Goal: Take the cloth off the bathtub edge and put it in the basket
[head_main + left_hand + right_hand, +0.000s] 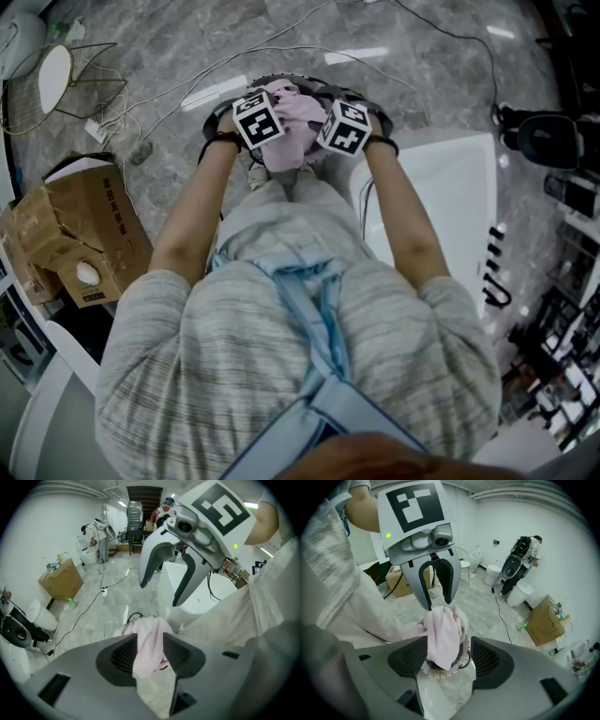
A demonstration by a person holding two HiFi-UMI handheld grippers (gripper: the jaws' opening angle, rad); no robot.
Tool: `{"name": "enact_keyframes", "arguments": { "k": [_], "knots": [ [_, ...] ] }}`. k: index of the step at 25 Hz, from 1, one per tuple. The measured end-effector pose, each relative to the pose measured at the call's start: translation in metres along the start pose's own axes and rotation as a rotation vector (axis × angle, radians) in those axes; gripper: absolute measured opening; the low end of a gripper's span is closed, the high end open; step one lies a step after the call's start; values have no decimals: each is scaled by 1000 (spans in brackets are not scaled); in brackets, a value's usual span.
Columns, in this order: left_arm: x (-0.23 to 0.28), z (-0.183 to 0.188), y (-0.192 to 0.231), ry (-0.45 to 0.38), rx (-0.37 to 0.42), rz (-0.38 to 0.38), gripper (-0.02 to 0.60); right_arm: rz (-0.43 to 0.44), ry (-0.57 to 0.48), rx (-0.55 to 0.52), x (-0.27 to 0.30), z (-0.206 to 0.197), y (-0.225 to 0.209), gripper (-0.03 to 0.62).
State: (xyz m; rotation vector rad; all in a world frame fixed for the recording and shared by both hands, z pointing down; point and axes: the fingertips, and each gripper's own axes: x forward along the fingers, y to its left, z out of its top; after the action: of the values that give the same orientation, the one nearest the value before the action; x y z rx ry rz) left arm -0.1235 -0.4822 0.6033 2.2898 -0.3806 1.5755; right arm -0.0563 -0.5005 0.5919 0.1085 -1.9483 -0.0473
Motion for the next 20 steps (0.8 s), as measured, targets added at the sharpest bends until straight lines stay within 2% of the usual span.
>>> {"name": "enact_keyframes", "arguments": {
  "k": [7, 14, 17, 20],
  "knots": [
    [-21, 20, 20, -135, -59, 46, 153, -32, -56, 70, -12, 1, -8, 261],
    [-28, 16, 19, -160, -92, 43, 153, -30, -83, 126, -20, -8, -7, 262],
    [-30, 19, 17, -182, -113, 30, 153, -49, -140, 158, -28, -2, -10, 261],
    [-42, 26, 19, -259, -157, 23, 153, -63, -229, 234, -43, 9, -16, 261]
  ]
}}
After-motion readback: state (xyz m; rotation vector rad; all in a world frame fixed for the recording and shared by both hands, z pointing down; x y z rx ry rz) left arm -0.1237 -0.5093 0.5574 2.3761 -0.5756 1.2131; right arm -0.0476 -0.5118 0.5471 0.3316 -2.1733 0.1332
